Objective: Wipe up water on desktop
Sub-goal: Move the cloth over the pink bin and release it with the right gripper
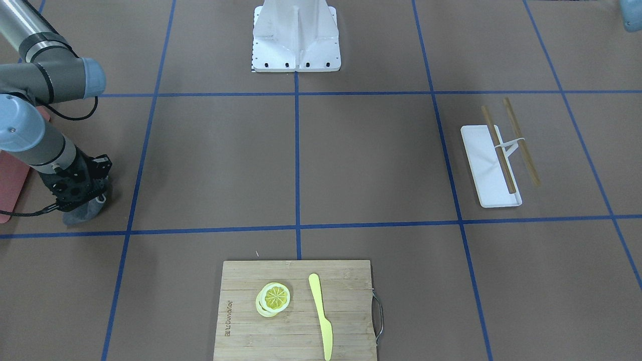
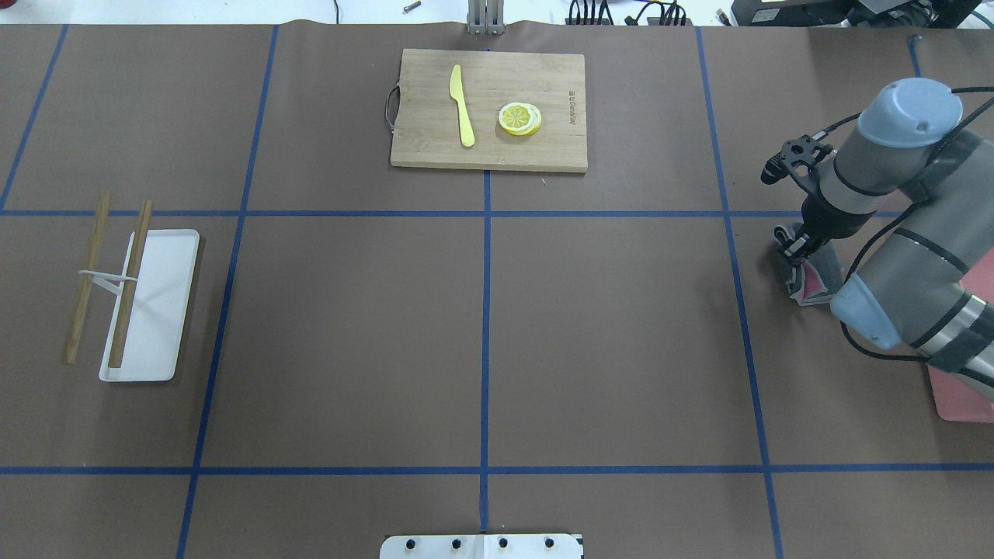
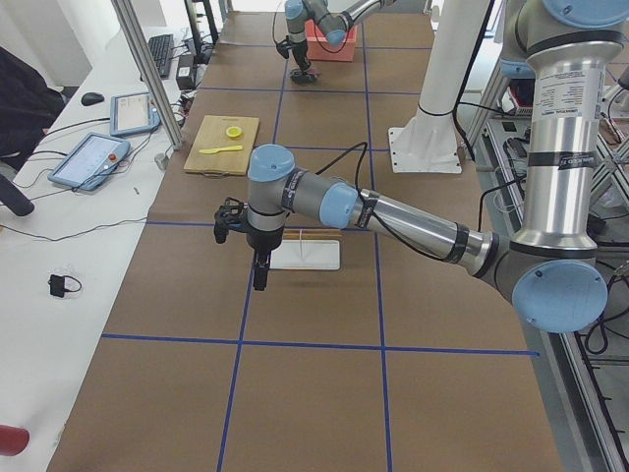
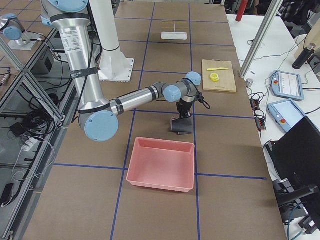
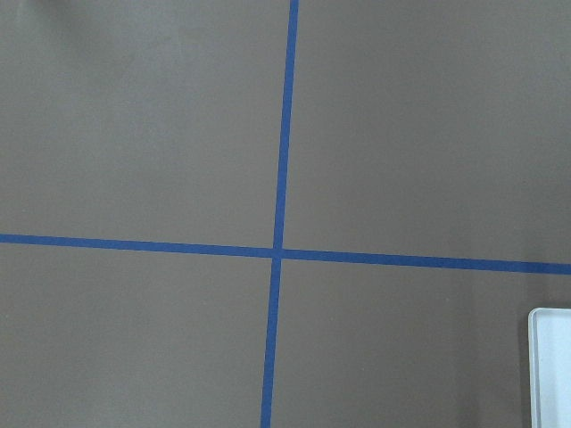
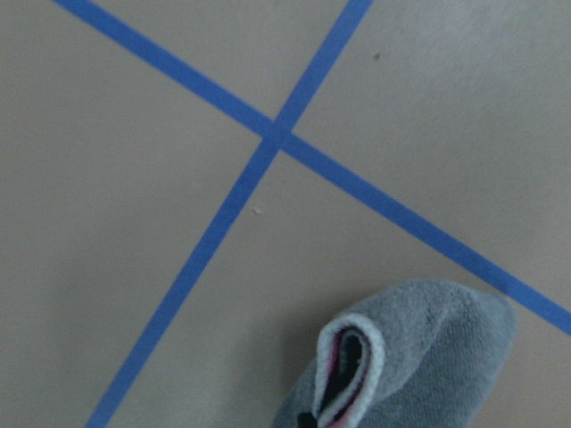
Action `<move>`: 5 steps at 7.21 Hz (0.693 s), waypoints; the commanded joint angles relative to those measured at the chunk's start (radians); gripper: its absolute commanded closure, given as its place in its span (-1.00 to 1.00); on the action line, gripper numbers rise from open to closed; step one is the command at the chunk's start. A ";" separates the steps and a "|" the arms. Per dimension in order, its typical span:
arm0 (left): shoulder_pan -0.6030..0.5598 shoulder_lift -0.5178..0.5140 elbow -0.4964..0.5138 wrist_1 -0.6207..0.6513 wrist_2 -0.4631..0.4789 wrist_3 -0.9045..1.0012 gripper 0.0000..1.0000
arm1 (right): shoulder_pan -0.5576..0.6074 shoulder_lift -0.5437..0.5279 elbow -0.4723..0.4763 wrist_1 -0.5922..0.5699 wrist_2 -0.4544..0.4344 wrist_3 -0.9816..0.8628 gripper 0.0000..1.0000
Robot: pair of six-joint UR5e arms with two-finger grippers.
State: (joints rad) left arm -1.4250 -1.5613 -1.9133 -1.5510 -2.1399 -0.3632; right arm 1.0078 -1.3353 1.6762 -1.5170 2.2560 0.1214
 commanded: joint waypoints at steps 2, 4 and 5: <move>0.000 0.003 0.008 0.002 -0.002 0.001 -0.96 | 0.208 0.004 0.233 -0.136 0.216 0.003 1.00; 0.000 0.010 0.008 0.000 -0.002 0.003 -0.96 | 0.309 -0.007 0.401 -0.373 0.211 -0.006 1.00; 0.000 0.015 0.007 0.000 -0.003 0.004 -0.96 | 0.331 -0.024 0.431 -0.499 0.144 -0.055 1.00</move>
State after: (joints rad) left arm -1.4251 -1.5516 -1.9053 -1.5503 -2.1418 -0.3603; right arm 1.2984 -1.3434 2.0412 -1.8549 2.4525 0.1065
